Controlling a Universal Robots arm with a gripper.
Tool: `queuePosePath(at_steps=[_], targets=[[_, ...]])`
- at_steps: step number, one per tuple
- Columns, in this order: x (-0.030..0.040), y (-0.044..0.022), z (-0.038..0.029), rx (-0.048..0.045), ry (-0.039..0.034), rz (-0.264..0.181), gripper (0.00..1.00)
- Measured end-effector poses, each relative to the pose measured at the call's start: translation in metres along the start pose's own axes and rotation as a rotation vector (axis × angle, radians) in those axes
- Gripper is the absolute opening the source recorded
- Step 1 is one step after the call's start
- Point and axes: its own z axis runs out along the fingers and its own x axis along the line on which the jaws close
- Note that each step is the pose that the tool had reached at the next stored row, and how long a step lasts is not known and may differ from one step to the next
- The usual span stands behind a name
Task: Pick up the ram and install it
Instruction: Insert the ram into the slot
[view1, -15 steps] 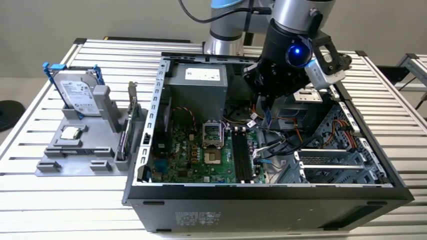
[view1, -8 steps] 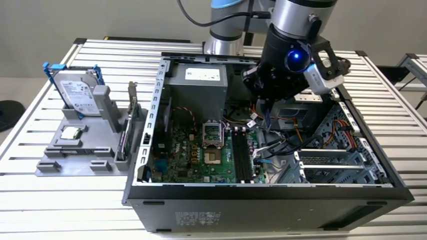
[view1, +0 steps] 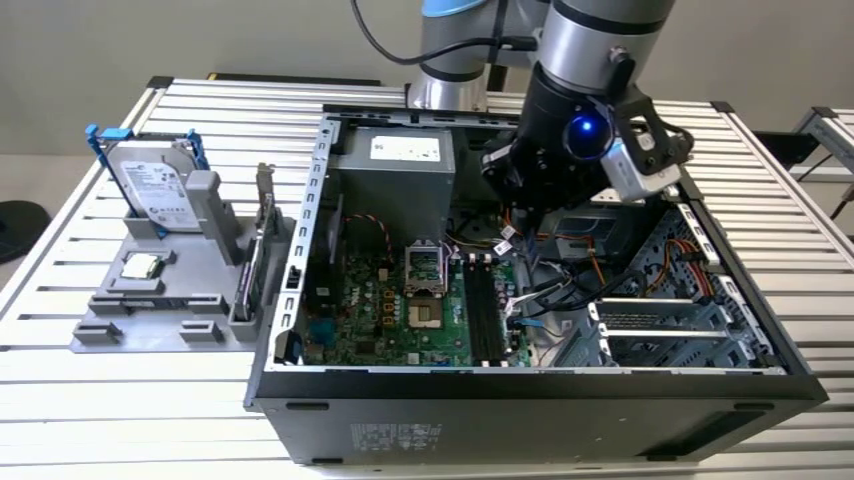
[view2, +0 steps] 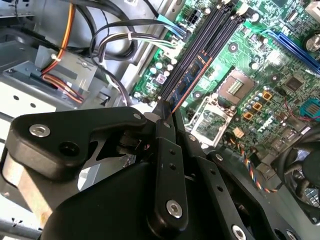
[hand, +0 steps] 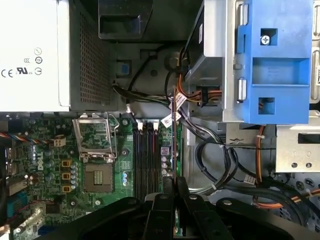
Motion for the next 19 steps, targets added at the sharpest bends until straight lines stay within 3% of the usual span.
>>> queuePosePath(at_steps=[19], targets=[[0.0019, -0.0083, 0.0129, 0.0001, 0.0020, 0.007, 0.00]])
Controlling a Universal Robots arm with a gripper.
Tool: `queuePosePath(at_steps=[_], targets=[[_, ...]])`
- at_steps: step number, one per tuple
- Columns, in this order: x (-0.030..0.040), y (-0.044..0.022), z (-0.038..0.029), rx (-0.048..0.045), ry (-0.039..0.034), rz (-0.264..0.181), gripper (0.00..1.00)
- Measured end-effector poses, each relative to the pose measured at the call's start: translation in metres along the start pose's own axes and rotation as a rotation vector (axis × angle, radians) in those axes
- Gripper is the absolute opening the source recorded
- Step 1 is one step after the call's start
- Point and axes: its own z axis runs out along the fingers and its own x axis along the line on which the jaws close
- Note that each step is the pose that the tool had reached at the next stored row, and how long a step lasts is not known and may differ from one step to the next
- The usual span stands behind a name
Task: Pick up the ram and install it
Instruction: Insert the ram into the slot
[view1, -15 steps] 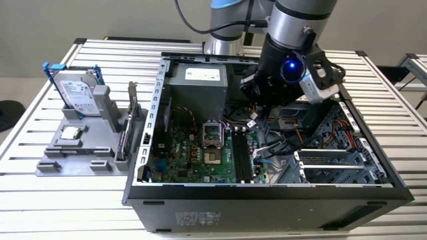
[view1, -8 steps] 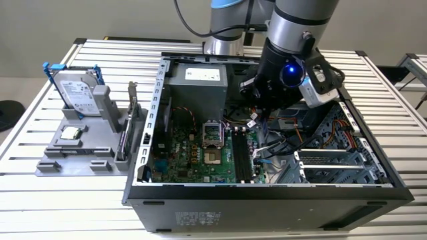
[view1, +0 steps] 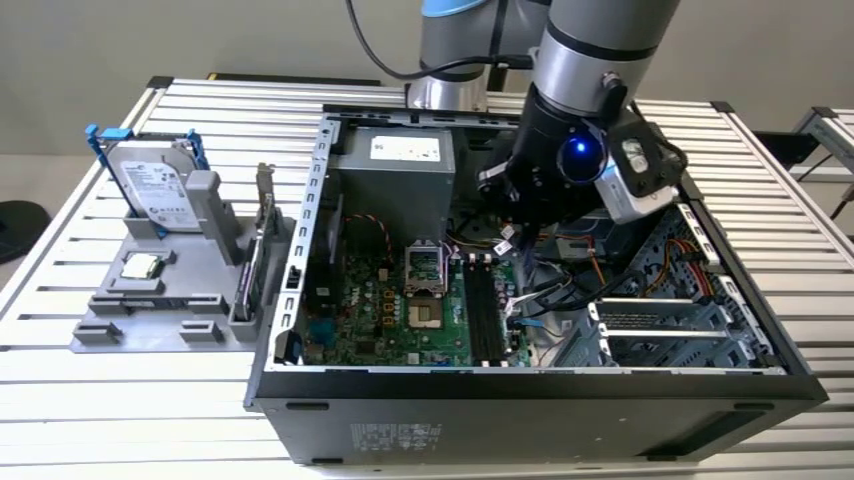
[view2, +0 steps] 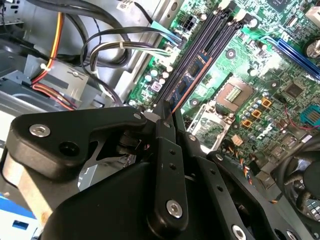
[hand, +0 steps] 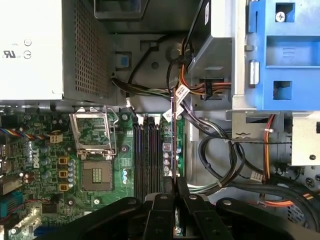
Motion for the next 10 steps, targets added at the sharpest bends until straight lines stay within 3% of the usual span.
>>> queuePosePath(at_steps=[10], targets=[[0.0024, -0.0025, 0.0084, -0.0002, 0.0016, 0.007, 0.00]])
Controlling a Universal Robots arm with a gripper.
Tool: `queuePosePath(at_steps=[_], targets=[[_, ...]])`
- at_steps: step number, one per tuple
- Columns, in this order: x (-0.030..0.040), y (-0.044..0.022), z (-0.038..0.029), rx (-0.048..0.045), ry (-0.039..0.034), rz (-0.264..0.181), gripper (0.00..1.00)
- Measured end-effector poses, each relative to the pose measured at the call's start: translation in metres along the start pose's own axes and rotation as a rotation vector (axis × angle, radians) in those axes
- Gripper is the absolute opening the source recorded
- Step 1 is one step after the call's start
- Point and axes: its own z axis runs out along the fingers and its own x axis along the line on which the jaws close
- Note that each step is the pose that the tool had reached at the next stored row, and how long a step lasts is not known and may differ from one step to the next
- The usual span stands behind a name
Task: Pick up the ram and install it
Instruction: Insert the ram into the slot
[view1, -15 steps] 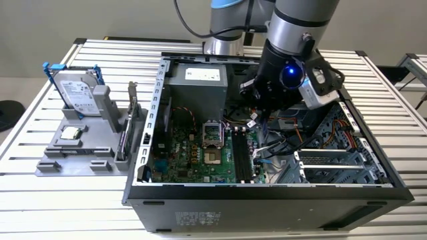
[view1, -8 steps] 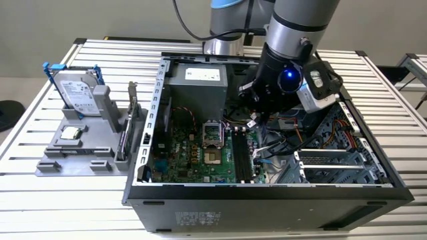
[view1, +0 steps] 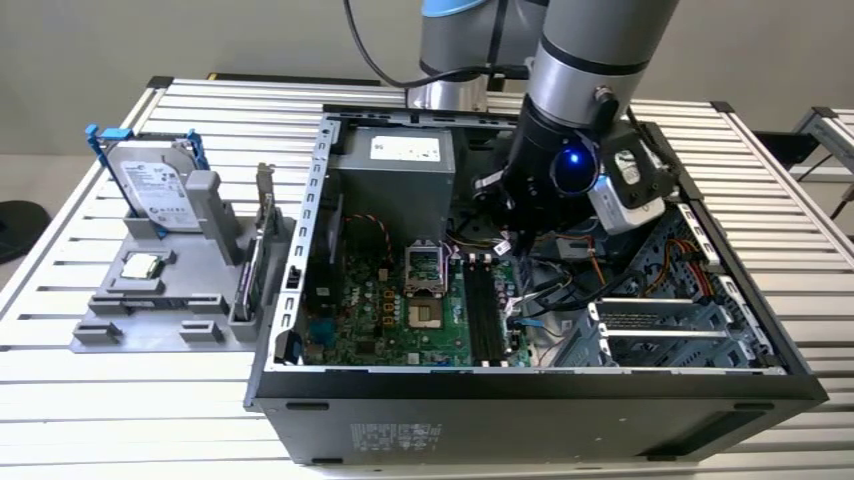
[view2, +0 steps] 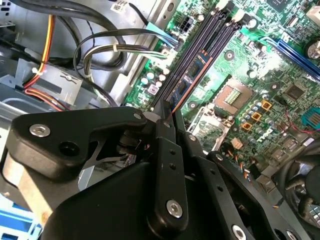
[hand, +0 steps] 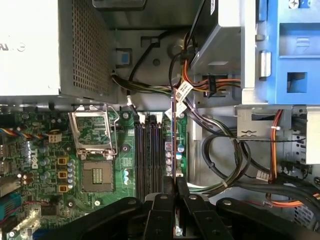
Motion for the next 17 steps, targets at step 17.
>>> queuePosePath(at_steps=[17], targets=[[0.0028, -0.0040, 0.0104, 0.0002, 0.0027, 0.004, 0.00]])
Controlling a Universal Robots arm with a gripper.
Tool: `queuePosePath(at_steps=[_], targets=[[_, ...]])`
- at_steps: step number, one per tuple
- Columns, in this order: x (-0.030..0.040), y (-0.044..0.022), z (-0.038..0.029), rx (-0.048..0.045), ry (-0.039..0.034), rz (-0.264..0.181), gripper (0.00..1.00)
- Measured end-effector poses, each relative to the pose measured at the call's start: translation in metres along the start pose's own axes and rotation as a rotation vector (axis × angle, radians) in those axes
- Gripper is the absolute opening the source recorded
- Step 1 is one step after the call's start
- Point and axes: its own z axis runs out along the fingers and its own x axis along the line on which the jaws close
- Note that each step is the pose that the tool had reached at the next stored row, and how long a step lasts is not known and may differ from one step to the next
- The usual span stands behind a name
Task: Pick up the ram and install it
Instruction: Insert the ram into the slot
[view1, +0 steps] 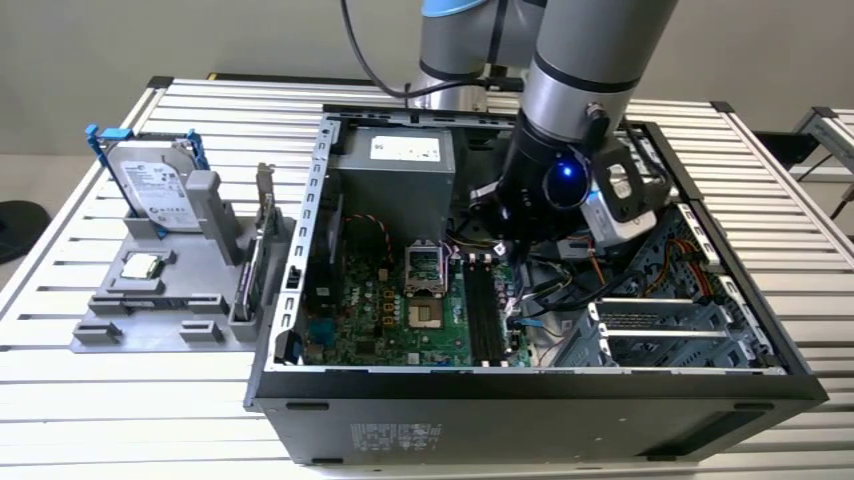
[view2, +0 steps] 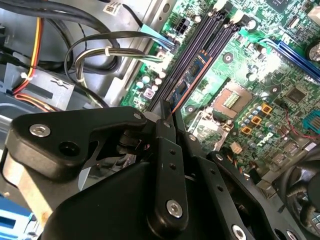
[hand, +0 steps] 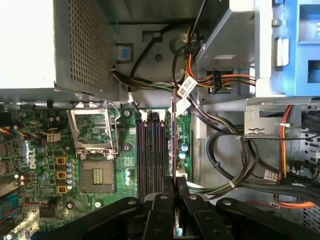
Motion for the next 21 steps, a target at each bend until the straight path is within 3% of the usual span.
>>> queuePosePath(at_steps=[21], targets=[[0.0035, -0.0098, 0.0160, 0.0001, 0.0024, 0.000, 0.00]])
